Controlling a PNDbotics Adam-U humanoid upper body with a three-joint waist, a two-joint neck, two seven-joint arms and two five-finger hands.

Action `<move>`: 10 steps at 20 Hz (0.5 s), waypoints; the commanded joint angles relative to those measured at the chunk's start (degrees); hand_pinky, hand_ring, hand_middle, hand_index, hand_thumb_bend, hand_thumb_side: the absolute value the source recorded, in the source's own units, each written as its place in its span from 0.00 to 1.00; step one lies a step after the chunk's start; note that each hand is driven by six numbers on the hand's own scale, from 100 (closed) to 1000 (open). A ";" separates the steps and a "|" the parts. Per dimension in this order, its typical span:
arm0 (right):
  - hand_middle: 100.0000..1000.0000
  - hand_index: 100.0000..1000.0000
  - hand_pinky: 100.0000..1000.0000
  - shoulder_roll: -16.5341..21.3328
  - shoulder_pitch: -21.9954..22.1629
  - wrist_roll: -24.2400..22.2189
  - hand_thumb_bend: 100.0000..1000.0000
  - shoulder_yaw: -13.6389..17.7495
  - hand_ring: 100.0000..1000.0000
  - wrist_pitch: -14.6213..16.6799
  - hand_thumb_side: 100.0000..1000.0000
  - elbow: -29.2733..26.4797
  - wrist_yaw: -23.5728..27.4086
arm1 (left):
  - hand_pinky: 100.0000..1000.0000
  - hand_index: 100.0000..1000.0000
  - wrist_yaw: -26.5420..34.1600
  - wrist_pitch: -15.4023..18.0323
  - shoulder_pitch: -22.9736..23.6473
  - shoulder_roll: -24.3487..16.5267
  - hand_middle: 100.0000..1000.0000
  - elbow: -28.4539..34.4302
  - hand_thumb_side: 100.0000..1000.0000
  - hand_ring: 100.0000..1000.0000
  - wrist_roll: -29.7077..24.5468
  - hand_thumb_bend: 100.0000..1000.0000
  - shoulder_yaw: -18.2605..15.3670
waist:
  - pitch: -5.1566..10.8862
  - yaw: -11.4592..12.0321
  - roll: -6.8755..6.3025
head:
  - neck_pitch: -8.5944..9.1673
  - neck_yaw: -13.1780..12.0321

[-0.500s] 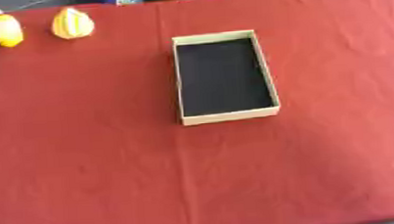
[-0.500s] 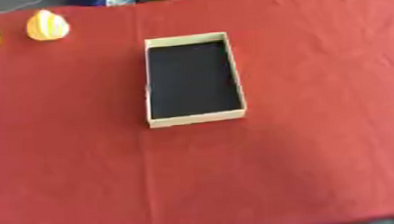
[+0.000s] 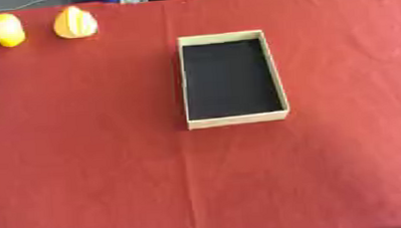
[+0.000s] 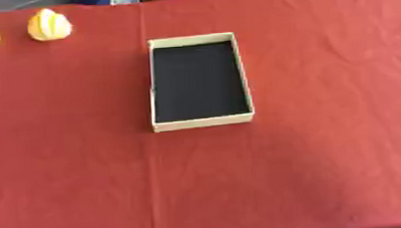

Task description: Pick up objects on the table and place them in the box.

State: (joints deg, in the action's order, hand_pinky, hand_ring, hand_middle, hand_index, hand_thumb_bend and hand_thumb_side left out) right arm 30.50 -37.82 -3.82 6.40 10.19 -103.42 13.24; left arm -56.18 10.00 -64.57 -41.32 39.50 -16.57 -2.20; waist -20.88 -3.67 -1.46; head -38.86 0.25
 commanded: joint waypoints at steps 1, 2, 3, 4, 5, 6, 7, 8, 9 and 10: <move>0.78 0.86 0.93 0.92 -1.10 -0.30 0.00 0.24 0.96 0.00 0.71 -0.53 0.33 | 0.90 0.95 -1.88 -1.04 -1.60 -0.98 0.88 0.08 0.00 0.92 -0.02 0.42 -0.86 | 0.98 -0.28 0.04 | 0.87 -0.51; 0.78 0.86 0.93 0.88 -1.12 -0.35 0.00 0.24 0.96 -0.01 0.71 -0.50 0.35 | 0.90 0.95 -2.51 -1.51 -1.75 -0.88 0.88 -0.02 0.00 0.92 0.24 0.43 -0.88 | 0.87 -0.37 0.04 | 0.98 -0.62; 0.78 0.86 0.93 0.84 -1.16 -0.40 0.00 0.23 0.96 -0.02 0.71 -0.49 0.38 | 0.90 0.94 -3.21 -2.06 -1.92 -0.78 0.87 -0.07 0.00 0.92 0.68 0.43 -0.96 | 0.75 -0.47 0.01 | 1.06 -0.75; 0.78 0.86 0.93 0.78 -1.25 -0.47 0.00 0.20 0.96 -0.04 0.71 -0.49 0.42 | 0.90 0.94 -3.87 -2.75 -2.10 -0.66 0.87 -0.11 0.00 0.92 1.33 0.43 -1.18 | 0.57 -0.63 -0.04 | 1.18 -0.92; 0.78 0.86 0.93 0.71 -1.34 -0.56 0.00 0.16 0.96 -0.07 0.71 -0.49 0.46 | 0.90 0.94 -4.40 -3.50 -2.27 -0.56 0.87 -0.25 0.00 0.92 1.96 0.43 -1.44 | 0.38 -0.80 -0.09 | 1.33 -1.08; 0.78 0.86 0.93 0.67 -1.43 -0.66 0.00 0.12 0.96 -0.09 0.71 -0.50 0.48 | 0.90 0.94 -4.80 -4.29 -2.43 -0.54 0.87 -0.42 0.00 0.92 2.61 0.42 -1.73 | 0.17 -1.00 -0.15 | 1.48 -1.22; 0.78 0.86 0.93 0.66 -1.47 -0.73 0.00 0.12 0.96 -0.13 0.71 -0.49 0.50 | 0.89 0.93 -5.08 -4.92 -2.58 -0.52 0.87 -0.53 0.00 0.91 3.25 0.41 -1.98 | -0.01 -1.16 -0.20 | 1.59 -1.36; 0.78 0.86 0.93 0.70 -1.47 -0.76 0.00 0.16 0.96 -0.15 0.71 -0.45 0.52 | 0.89 0.93 -5.23 -5.54 -2.72 -0.52 0.86 -0.65 0.00 0.91 3.90 0.40 -2.28 | -0.22 -1.33 -0.23 | 1.63 -1.56; 0.78 0.86 0.93 0.77 -1.46 -0.77 0.00 0.21 0.96 -0.15 0.71 -0.43 0.53 | 0.89 0.93 -5.24 -6.00 -2.84 -0.50 0.86 -0.76 0.00 0.91 4.43 0.39 -2.52 | -0.44 -1.45 -0.26 | 1.52 -1.83; 0.78 0.86 0.93 0.86 -1.47 -0.77 0.00 0.27 0.96 -0.14 0.71 -0.40 0.53 | 0.89 0.93 -5.12 -6.25 -2.92 -0.48 0.86 -0.82 0.00 0.91 4.85 0.38 -2.68 | -0.67 -1.53 -0.29 | 1.31 -2.23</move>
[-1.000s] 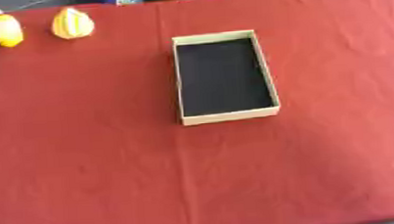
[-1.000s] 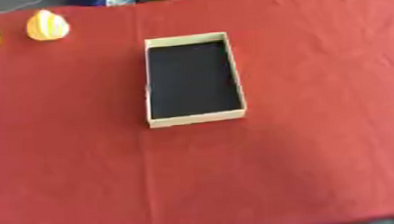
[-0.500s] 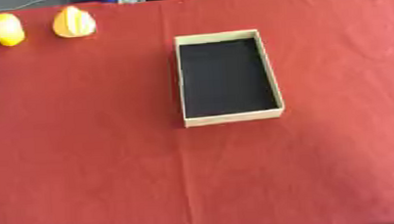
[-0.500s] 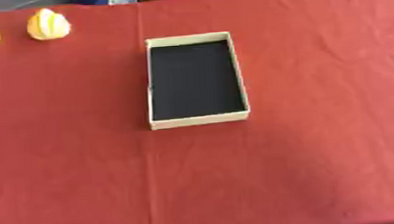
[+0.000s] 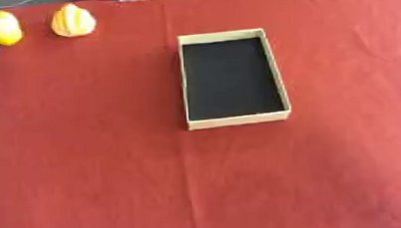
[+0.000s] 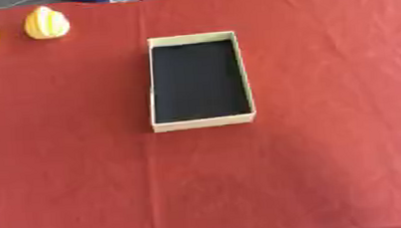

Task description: Pick up objects on the table and place them in the box.

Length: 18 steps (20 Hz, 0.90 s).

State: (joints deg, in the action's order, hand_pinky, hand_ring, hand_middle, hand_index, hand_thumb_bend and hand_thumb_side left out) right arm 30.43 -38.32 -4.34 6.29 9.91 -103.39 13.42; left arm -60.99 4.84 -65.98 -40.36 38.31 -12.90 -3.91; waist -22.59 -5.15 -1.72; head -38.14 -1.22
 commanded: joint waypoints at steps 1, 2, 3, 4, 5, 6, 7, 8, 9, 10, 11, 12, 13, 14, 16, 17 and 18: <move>0.78 0.86 0.93 0.98 -0.99 -0.24 0.00 0.43 0.96 0.15 0.72 -0.41 0.37 | 0.89 0.93 -0.13 -1.18 -1.57 -1.43 0.86 0.35 0.00 0.91 1.54 0.38 -1.06 | 0.84 -0.12 -0.04 | 0.49 -1.22; 0.78 0.86 0.93 0.99 -1.05 -0.25 0.00 0.45 0.96 0.15 0.71 -0.40 0.38 | 0.89 0.93 0.19 -1.19 -1.63 -1.39 0.86 0.38 0.00 0.91 1.86 0.38 -1.17 | 0.64 -0.18 -0.04 | 0.55 -1.89; 0.78 0.86 0.93 0.99 -1.10 -0.28 0.00 0.45 0.96 0.14 0.72 -0.38 0.39 | 0.89 0.94 0.52 -1.18 -1.67 -1.37 0.86 0.39 0.00 0.91 2.09 0.38 -1.24 | 0.48 -0.21 -0.04 | 0.66 -2.44; 0.78 0.86 0.93 0.98 -1.13 -0.32 0.00 0.44 0.96 0.12 0.72 -0.36 0.42 | 0.89 0.94 0.78 -1.14 -1.76 -1.33 0.86 0.43 0.00 0.91 2.24 0.38 -1.24 | 0.31 -0.23 -0.02 | 0.96 -2.93; 0.78 0.86 0.93 0.96 -1.16 -0.36 0.00 0.44 0.96 0.11 0.72 -0.33 0.45 | 0.89 0.94 0.97 -1.10 -1.84 -1.30 0.86 0.47 0.00 0.91 2.33 0.38 -1.23 | 0.19 -0.24 0.01 | 1.16 -3.19; 0.78 0.86 0.93 0.92 -1.20 -0.38 0.00 0.45 0.97 0.10 0.72 -0.30 0.48 | 0.89 0.94 1.19 -1.03 -1.96 -1.25 0.87 0.54 0.00 0.91 2.37 0.37 -1.25 | 0.04 -0.25 0.04 | 1.43 -3.25; 0.78 0.86 0.93 0.86 -1.27 -0.41 0.00 0.45 0.97 0.08 0.72 -0.29 0.53 | 0.89 0.94 1.51 -0.94 -2.15 -1.19 0.87 0.64 0.00 0.91 2.35 0.37 -1.30 | -0.13 -0.26 0.09 | 1.72 -3.22; 0.78 0.86 0.93 0.80 -1.33 -0.46 0.00 0.44 0.97 0.06 0.72 -0.29 0.56 | 0.90 0.94 1.85 -0.87 -2.35 -1.13 0.87 0.76 0.00 0.91 2.37 0.36 -1.38 | -0.29 -0.27 0.15 | 2.01 -3.05; 0.78 0.86 0.93 0.75 -1.37 -0.51 0.00 0.44 0.97 0.04 0.72 -0.27 0.58 | 0.90 0.94 2.25 -0.80 -2.52 -1.05 0.88 0.88 0.00 0.92 2.36 0.36 -1.45 | -0.42 -0.29 0.20 | 2.30 -2.84; 0.78 0.86 0.93 0.70 -1.38 -0.53 0.00 0.45 0.97 0.02 0.72 -0.24 0.61 | 0.90 0.94 2.52 -0.74 -2.71 -1.01 0.88 1.04 0.00 0.92 2.41 0.37 -1.46 | -0.55 -0.33 0.25 | 2.71 -2.52; 0.78 0.86 0.93 0.68 -1.40 -0.55 0.00 0.47 0.97 0.01 0.72 -0.21 0.63 | 0.90 0.94 2.63 -0.73 -2.88 -0.96 0.88 1.18 0.00 0.92 2.49 0.38 -1.44 | -0.68 -0.40 0.28 | 3.06 -2.32; 0.78 0.86 0.93 0.67 -1.47 -0.57 0.00 0.47 0.97 0.00 0.73 -0.19 0.66 | 0.90 0.94 2.59 -0.79 -3.03 -0.94 0.88 1.26 0.00 0.92 2.54 0.40 -1.41 | -0.84 -0.50 0.27 | 3.38 -2.25; 0.78 0.86 0.93 0.65 -1.57 -0.60 0.00 0.46 0.97 0.00 0.73 -0.19 0.69 | 0.90 0.94 2.37 -0.93 -3.16 -0.92 0.88 1.29 0.00 0.92 2.60 0.41 -1.42 | -0.98 -0.62 0.25 | 3.60 -2.22; 0.78 0.86 0.93 0.63 -1.68 -0.64 0.00 0.43 0.97 0.01 0.73 -0.21 0.72 | 0.90 0.94 2.04 -1.18 -3.31 -0.91 0.88 1.24 0.00 0.92 2.68 0.41 -1.49 | -1.15 -0.78 0.19 | 3.80 -2.20; 0.78 0.85 0.93 0.68 -1.76 -0.71 0.00 0.42 0.97 -0.02 0.73 -0.19 0.76 | 0.90 0.94 1.43 -1.64 -3.63 -0.84 0.88 1.09 0.00 0.92 2.66 0.39 -1.68 | -1.48 -0.99 0.10 | 4.19 -2.31; 0.77 0.85 0.93 0.74 -1.75 -0.71 0.00 0.45 0.97 -0.04 0.73 -0.15 0.76 | 0.90 0.95 1.19 -1.86 -3.78 -0.80 0.88 0.96 0.00 0.94 2.44 0.39 -1.75 | -1.63 -1.05 0.04 | 4.36 -2.41; 0.77 0.85 0.93 0.78 -1.77 -0.71 0.00 0.48 0.97 -0.07 0.73 -0.13 0.76 | 0.90 0.96 0.92 -2.14 -3.94 -0.75 0.89 0.85 0.00 0.95 2.18 0.39 -1.83 | -1.85 -1.12 -0.04 | 4.59 -2.54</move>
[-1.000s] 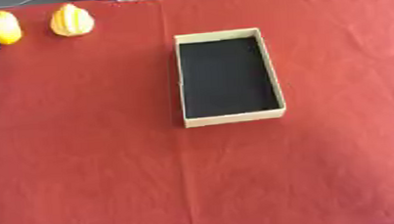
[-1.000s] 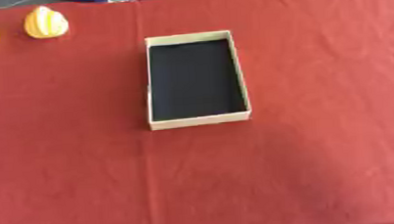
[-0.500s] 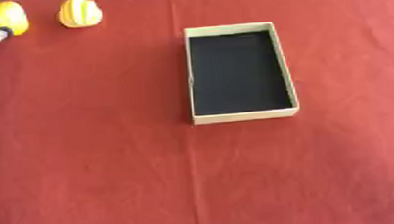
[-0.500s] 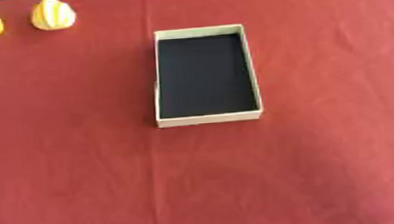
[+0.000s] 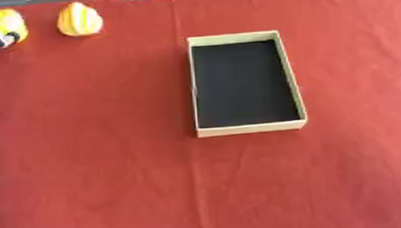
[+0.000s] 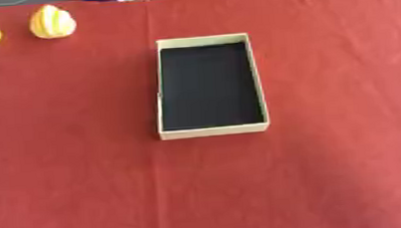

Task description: Pick up objects on the table and place them in the box.

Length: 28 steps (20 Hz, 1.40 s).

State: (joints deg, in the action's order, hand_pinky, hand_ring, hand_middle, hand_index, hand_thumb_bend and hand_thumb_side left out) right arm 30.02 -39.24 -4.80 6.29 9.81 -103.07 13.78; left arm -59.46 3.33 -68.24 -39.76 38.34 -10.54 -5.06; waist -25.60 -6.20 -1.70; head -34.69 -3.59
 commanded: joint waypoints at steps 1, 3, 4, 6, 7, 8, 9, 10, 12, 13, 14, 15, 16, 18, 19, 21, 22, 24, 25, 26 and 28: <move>0.77 0.85 0.93 1.20 -0.92 -0.26 0.00 0.48 0.97 0.02 0.73 -0.47 0.43 | 0.90 0.95 -0.89 -0.91 -1.82 -1.33 0.89 0.76 0.00 0.95 -0.34 0.39 -0.79 | 0.93 -0.14 -0.11 | 1.37 -0.27; 0.77 0.85 0.94 1.24 -1.01 -0.35 0.00 0.47 0.97 -0.03 0.74 -0.46 0.47 | 0.90 0.95 -1.37 -1.59 -2.09 -1.30 0.89 0.91 0.00 0.95 0.09 0.39 -1.11 | 0.46 -0.24 -0.16 | 1.84 -0.37; 0.77 0.85 0.94 1.28 -1.03 -0.39 0.00 0.47 0.97 -0.07 0.74 -0.42 0.49 | 0.90 0.95 -1.58 -2.00 -2.19 -1.37 0.89 1.01 0.00 0.95 0.55 0.38 -1.29 | 0.21 -0.27 -0.18 | 2.00 -0.40; 0.77 0.85 0.94 1.37 -1.15 -0.48 0.00 0.46 0.97 -0.11 0.74 -0.35 0.55 | 0.89 0.94 -1.92 -3.23 -2.40 -1.50 0.88 1.08 0.00 0.95 2.05 0.34 -1.85 | -0.33 -0.34 -0.25 | 2.32 -0.59; 0.77 0.85 0.94 1.39 -1.28 -0.55 0.00 0.44 0.97 -0.12 0.74 -0.35 0.57 | 0.89 0.94 -1.74 -3.88 -2.53 -1.52 0.88 0.97 0.00 0.94 2.75 0.33 -2.24 | -0.65 -0.41 -0.31 | 2.50 -0.74; 0.77 0.85 0.94 1.41 -1.45 -0.62 0.00 0.41 0.97 -0.14 0.74 -0.35 0.60 | 0.88 0.94 -1.47 -4.44 -2.64 -1.57 0.88 0.80 0.00 0.94 3.32 0.32 -2.54 | -1.00 -0.50 -0.37 | 2.78 -0.97; 0.77 0.85 0.94 1.42 -1.63 -0.68 0.00 0.38 0.97 -0.17 0.74 -0.35 0.63 | 0.88 0.93 -1.22 -4.98 -2.75 -1.63 0.87 0.60 0.00 0.94 3.83 0.31 -2.75 | -1.32 -0.58 -0.42 | 3.08 -1.25; 0.77 0.85 0.94 1.43 -1.79 -0.76 0.00 0.34 0.98 -0.18 0.75 -0.36 0.66 | 0.88 0.93 -1.01 -5.38 -2.86 -1.68 0.87 0.47 0.00 0.94 4.31 0.29 -2.90 | -1.64 -0.67 -0.45 | 3.39 -1.63; 0.77 0.85 0.94 1.47 -2.00 -0.87 0.00 0.33 0.98 -0.22 0.75 -0.31 0.69 | 0.87 0.92 -0.67 -5.86 -2.99 -1.74 0.86 0.23 0.00 0.93 4.93 0.29 -3.02 | -2.18 -0.81 -0.44 | 3.91 -2.25; 0.77 0.85 0.94 1.49 -2.08 -0.86 0.00 0.37 0.98 -0.23 0.75 -0.28 0.73 | 0.87 0.92 -0.56 -6.09 -3.06 -1.75 0.86 0.11 0.00 0.93 5.12 0.28 -3.06 | -2.45 -0.86 -0.41 | 4.12 -2.49; 0.77 0.85 0.94 1.52 -2.13 -0.86 0.00 0.38 0.98 -0.25 0.75 -0.25 0.77 | 0.86 0.92 -0.51 -6.34 -3.12 -1.74 0.86 0.00 0.00 0.93 5.31 0.27 -3.10 | -2.67 -0.88 -0.37 | 4.25 -2.67; 0.77 0.85 0.94 1.54 -2.14 -0.90 0.00 0.36 0.98 -0.27 0.75 -0.20 0.79 | 0.86 0.91 -0.55 -6.65 -3.16 -1.68 0.85 -0.13 0.00 0.92 5.50 0.26 -3.12 | -2.88 -0.89 -0.34 | 4.34 -2.83; 0.77 0.85 0.94 1.53 -2.15 -0.95 0.00 0.36 0.98 -0.28 0.75 -0.16 0.81 | 0.85 0.90 -0.66 -6.92 -3.15 -1.62 0.84 -0.35 0.00 0.91 5.47 0.26 -3.05 | -3.04 -0.88 -0.33 | 4.44 -2.94; 0.77 0.85 0.94 1.44 -2.18 -0.96 0.00 0.40 0.98 -0.32 0.76 -0.10 0.88 | 0.84 0.90 -1.20 -7.51 -3.15 -1.59 0.83 -0.85 0.00 0.91 4.79 0.28 -2.83 | -3.26 -0.92 -0.34 | 4.47 -3.04; 0.77 0.85 0.94 1.38 -2.18 -0.97 0.00 0.42 0.98 -0.35 0.76 -0.09 0.92 | 0.83 0.89 -1.69 -7.92 -3.14 -1.60 0.83 -1.05 0.00 0.90 4.42 0.28 -2.74 | -3.34 -0.96 -0.38 | 4.40 -3.11; 0.77 0.85 0.94 1.32 -2.13 -1.02 0.00 0.42 0.98 -0.41 0.76 -0.10 1.03 | 0.81 0.88 -2.87 -8.64 -3.02 -1.63 0.81 -1.33 0.00 0.88 3.94 0.28 -2.62 | -3.45 -1.10 -0.47 | 4.38 -3.31; 0.77 0.85 0.94 1.30 -2.10 -1.04 0.00 0.43 0.98 -0.45 0.76 -0.11 1.10 | 0.79 0.87 -3.48 -8.95 -2.96 -1.62 0.79 -1.46 0.00 0.86 3.84 0.26 -2.63 | -3.50 -1.21 -0.52 | 4.41 -3.46; 0.77 0.86 0.94 1.25 -2.06 -1.12 0.00 0.39 0.98 -0.55 0.76 -0.07 1.28 | 0.76 0.82 -4.52 -9.63 -2.79 -1.53 0.73 -1.63 0.00 0.81 4.16 0.16 -2.71 | -3.61 -1.52 -0.61 | 4.47 -3.75; 0.77 0.86 0.94 1.28 -1.96 -1.21 0.00 0.36 0.98 -0.59 0.76 -0.01 1.33 | 0.73 0.78 -4.67 -9.78 -2.72 -1.40 0.70 -1.58 0.00 0.78 4.59 0.06 -2.80 | -3.64 -1.66 -0.64 | 4.47 -3.78; 0.77 0.86 0.94 1.29 -1.85 -1.26 0.00 0.38 0.98 -0.62 0.76 0.06 1.37 | 0.73 0.76 -4.66 -9.91 -2.67 -1.29 0.68 -1.47 0.00 0.77 5.19 0.04 -2.83 | -3.65 -1.74 -0.67 | 4.39 -3.79; 0.77 0.86 0.94 1.27 -1.70 -1.29 0.00 0.44 0.98 -0.68 0.77 0.16 1.48 | 0.69 0.71 -4.34 -10.02 -2.68 -1.14 0.60 -1.34 0.00 0.71 6.31 0.00 -2.82 | -3.65 -1.79 -0.72 | 4.30 -3.89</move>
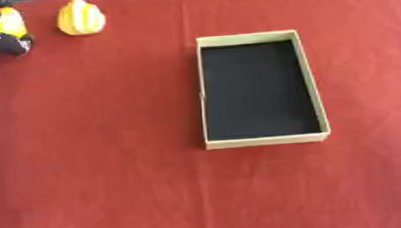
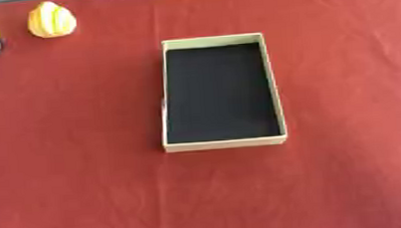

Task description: Pick up objects on the table and place them in the box.

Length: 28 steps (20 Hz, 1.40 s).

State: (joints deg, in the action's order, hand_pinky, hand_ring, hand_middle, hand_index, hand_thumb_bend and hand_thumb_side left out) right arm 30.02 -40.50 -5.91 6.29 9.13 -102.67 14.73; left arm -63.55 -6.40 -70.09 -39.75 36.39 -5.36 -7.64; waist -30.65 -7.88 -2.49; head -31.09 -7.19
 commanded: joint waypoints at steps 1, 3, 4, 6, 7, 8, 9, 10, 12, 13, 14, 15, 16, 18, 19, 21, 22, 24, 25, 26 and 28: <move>0.77 0.86 0.94 1.23 -0.43 -0.24 0.00 0.42 0.98 -0.04 0.77 -0.21 0.59 | 0.66 0.68 -0.32 -0.41 -0.83 -1.17 0.57 0.69 0.00 0.68 1.90 0.00 -0.14 | 1.40 -0.13 0.02 | 0.75 -0.39; 0.77 0.86 0.94 1.05 -0.45 -0.36 0.00 0.41 0.98 -0.13 0.77 -0.20 0.74 | 0.61 0.60 -1.39 -1.46 -0.72 -1.19 0.47 0.86 0.00 0.59 4.70 0.00 0.03 | 1.40 -0.30 -0.04 | 0.97 -0.62; 0.77 0.86 0.94 0.96 -0.41 -0.39 0.00 0.44 0.98 -0.16 0.77 -0.21 0.81 | 0.58 0.56 -1.97 -2.04 -0.63 -1.10 0.42 0.89 0.00 0.55 6.46 0.00 0.07 | 1.42 -0.38 -0.04 | 1.05 -0.63; 0.77 0.86 0.94 0.90 -0.08 -0.36 0.00 0.56 0.98 -0.29 0.77 -0.09 0.97 | 0.56 0.52 -2.18 -2.80 -0.52 -0.81 0.37 1.39 0.00 0.52 10.48 0.00 0.02 | 1.53 -0.43 0.04 | 0.95 -0.44; 0.77 0.86 0.94 0.91 0.12 -0.34 0.00 0.62 0.98 -0.31 0.77 -0.04 1.04 | 0.55 0.51 -1.64 -2.51 -0.45 -0.69 0.37 1.95 0.00 0.52 12.04 0.00 0.23 | 1.67 -0.36 0.09 | 0.78 -0.33; 0.77 0.86 0.94 0.95 0.30 -0.32 0.00 0.69 0.98 -0.31 0.77 -0.01 1.09 | 0.55 0.51 -1.31 -2.05 -0.22 -0.84 0.37 2.50 0.00 0.51 13.01 0.00 0.80 | 1.81 -0.24 0.10 | 0.62 -0.21; 0.77 0.86 0.94 0.93 0.46 -0.29 0.00 0.74 0.98 -0.36 0.77 0.06 1.15 | 0.55 0.51 -1.00 -1.19 -0.15 -0.80 0.36 3.39 0.00 0.51 13.50 0.00 1.50 | 2.08 -0.03 0.14 | 0.36 -0.07; 0.77 0.86 0.94 0.88 0.59 -0.27 0.00 0.76 0.98 -0.43 0.77 0.11 1.21 | 0.55 0.51 -0.06 -0.13 -0.03 -0.79 0.36 4.42 0.00 0.51 13.46 0.00 2.03 | 2.34 0.20 0.16 | 0.13 0.09; 0.77 0.86 0.94 0.70 0.88 -0.31 0.00 0.75 0.98 -0.58 0.77 0.14 1.27 | 0.55 0.52 2.01 2.39 0.42 -1.01 0.37 7.57 0.00 0.52 12.70 0.00 3.87 | 3.07 0.73 0.17 | -0.62 0.72; 0.77 0.86 0.94 0.64 1.07 -0.33 0.00 0.76 0.98 -0.66 0.76 0.14 1.27 | 0.55 0.52 2.89 3.71 0.74 -1.15 0.37 9.45 0.00 0.52 12.06 0.00 5.05 | 3.44 0.99 0.16 | -1.07 1.02; 0.77 0.86 0.94 0.59 1.23 -0.35 0.00 0.75 0.98 -0.72 0.76 0.14 1.27 | 0.55 0.52 3.68 4.97 1.08 -1.25 0.37 11.39 0.00 0.52 11.24 0.00 6.27 | 3.78 1.23 0.15 | -1.50 1.28; 0.77 0.86 0.94 0.46 1.33 -0.37 0.00 0.71 0.98 -0.78 0.76 0.10 1.29 | 0.56 0.53 4.45 6.34 1.42 -1.20 0.38 13.46 0.00 0.52 10.27 0.00 7.66 | 4.22 1.46 0.12 | -2.06 1.53; 0.77 0.86 0.94 0.31 1.41 -0.41 0.00 0.65 0.98 -0.83 0.76 0.03 1.29 | 0.56 0.53 5.41 7.63 1.76 -1.09 0.38 15.59 0.00 0.52 9.14 0.00 9.00 | 4.65 1.68 0.11 | -2.56 1.79; 0.77 0.86 0.94 -0.03 1.55 -0.50 0.00 0.49 0.98 -0.94 0.75 -0.09 1.29 | 0.56 0.53 7.54 10.48 2.41 -0.75 0.39 20.45 0.00 0.53 6.67 0.00 12.15 | 5.65 2.00 0.16 | -3.53 2.34; 0.77 0.86 0.94 -0.14 1.65 -0.53 0.00 0.41 0.98 -0.98 0.75 -0.11 1.27 | 0.56 0.53 8.69 11.94 2.69 -0.28 0.39 23.04 0.00 0.53 5.35 0.00 13.85 | 6.25 2.14 0.19 | -4.14 2.67; 0.77 0.86 0.94 -0.37 1.90 -0.55 0.00 0.27 0.98 -1.04 0.74 -0.09 1.23 | 0.56 0.53 11.59 13.96 3.30 1.14 0.39 28.12 0.00 0.53 2.73 0.00 16.60 | 7.38 2.46 0.22 | -5.32 3.41; 0.76 0.86 0.94 -0.49 2.02 -0.56 0.00 0.20 0.98 -1.06 0.74 -0.09 1.21 | 0.56 0.53 13.14 14.53 3.68 1.92 0.38 30.60 0.00 0.53 1.52 0.00 17.68 | 7.88 2.61 0.22 | -5.82 3.80; 0.76 0.86 0.94 -0.80 2.22 -0.57 0.00 0.08 0.98 -1.09 0.74 -0.16 1.21 | 0.57 0.53 16.28 15.14 4.56 3.87 0.38 35.52 0.00 0.53 -0.68 0.00 19.53 | 8.92 2.89 0.23 | -6.77 4.80; 0.76 0.86 0.94 -0.95 2.30 -0.55 0.00 0.04 0.97 -1.10 0.73 -0.21 1.21 | 0.57 0.52 17.85 15.28 5.05 5.00 0.37 37.87 0.00 0.53 -1.72 0.00 20.32 | 9.40 3.05 0.23 | -7.27 5.36; 0.76 0.86 0.94 -1.07 2.38 -0.52 0.00 0.02 0.97 -1.12 0.73 -0.28 1.19 | 0.57 0.52 19.39 15.40 5.59 6.21 0.37 40.32 0.00 0.53 -2.80 0.00 21.17 | 9.84 3.22 0.24 | -7.74 5.96; 0.77 0.86 0.94 -1.16 2.48 -0.38 0.00 0.07 0.97 -1.13 0.73 -0.42 1.12 | 0.57 0.52 21.73 15.71 6.73 8.68 0.37 45.08 0.00 0.53 -4.95 0.00 22.94 | 10.55 3.54 0.27 | -8.41 7.11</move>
State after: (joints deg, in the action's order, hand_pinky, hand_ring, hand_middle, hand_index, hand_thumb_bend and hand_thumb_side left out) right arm 27.96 -37.48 -6.46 6.23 8.03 -102.02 15.53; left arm -43.56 9.05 -62.63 -31.44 77.87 -9.04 14.64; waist -21.46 -4.34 -2.39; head -38.97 -0.81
